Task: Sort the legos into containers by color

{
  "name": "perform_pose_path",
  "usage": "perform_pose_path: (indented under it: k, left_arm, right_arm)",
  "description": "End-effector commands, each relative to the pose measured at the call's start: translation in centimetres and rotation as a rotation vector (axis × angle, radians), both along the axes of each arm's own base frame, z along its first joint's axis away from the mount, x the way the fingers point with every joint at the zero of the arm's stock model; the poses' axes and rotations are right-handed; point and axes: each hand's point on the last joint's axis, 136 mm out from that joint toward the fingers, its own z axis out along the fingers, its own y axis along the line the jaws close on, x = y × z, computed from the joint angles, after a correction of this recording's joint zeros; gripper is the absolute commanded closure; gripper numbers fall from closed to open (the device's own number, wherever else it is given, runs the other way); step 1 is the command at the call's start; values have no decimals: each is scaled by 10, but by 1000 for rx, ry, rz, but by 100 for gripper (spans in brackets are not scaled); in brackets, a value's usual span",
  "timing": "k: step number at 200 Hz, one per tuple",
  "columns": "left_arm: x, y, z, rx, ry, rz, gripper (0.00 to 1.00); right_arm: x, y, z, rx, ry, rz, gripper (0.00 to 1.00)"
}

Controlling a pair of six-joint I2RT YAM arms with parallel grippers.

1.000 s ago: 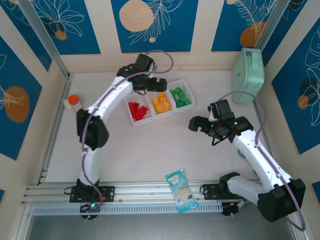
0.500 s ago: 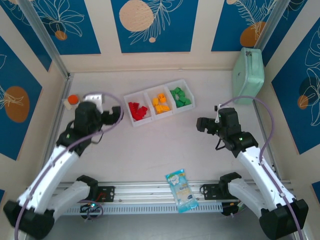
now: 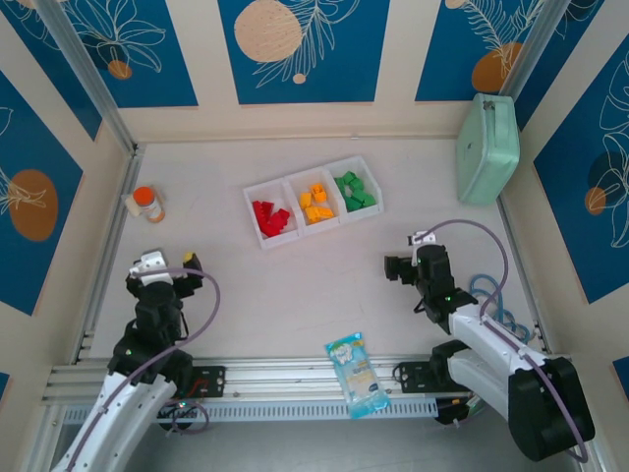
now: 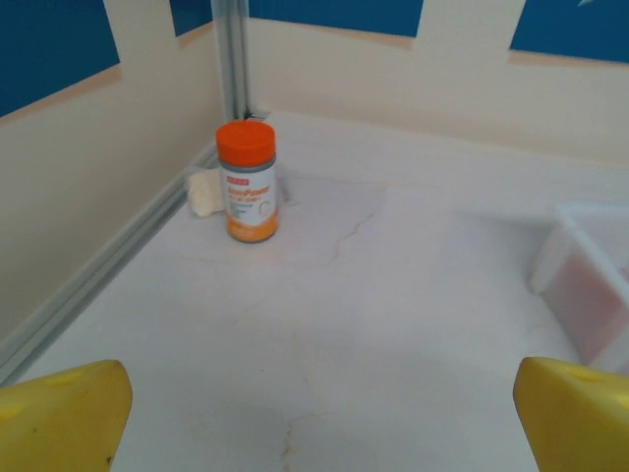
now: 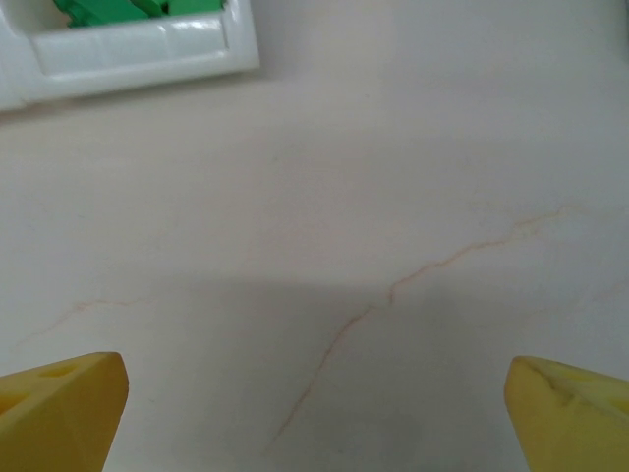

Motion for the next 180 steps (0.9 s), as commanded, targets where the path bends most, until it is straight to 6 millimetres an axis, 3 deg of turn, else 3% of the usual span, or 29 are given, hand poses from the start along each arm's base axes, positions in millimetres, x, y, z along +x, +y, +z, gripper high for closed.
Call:
perform_pose_path:
  k: [1,39,74,88,140,162,170,180]
  left_arm:
    - [13,6,-1,59,-51,57,1]
    - [38,-1,-2,129,-84,56,1]
    - [62,-3,-42,170,7,27,1]
    - [75,-8,-46,157,8,-12,1]
    - [131,-29,-53,176,17,-153,1]
    - [151,-32,-61,208,107,-172,1]
    - [156,-37,-62,230,110,-206,1]
    - [160,-43,-72,236,83,-255,1]
  right_arm:
    - [23,9,52,40,-286,66,1]
    - [22,6,58,76,-359,118,1]
    - [32,-22,60,139,-382,35,1]
    - [39,-26,59,150,-381,27,1]
    - [78,-4,55,154,-330,152,1]
    - [95,4,23,161,-277,177,1]
    - [107,0,27,164,-318,143,1]
    - [106,-7,19,197,-195,117,1]
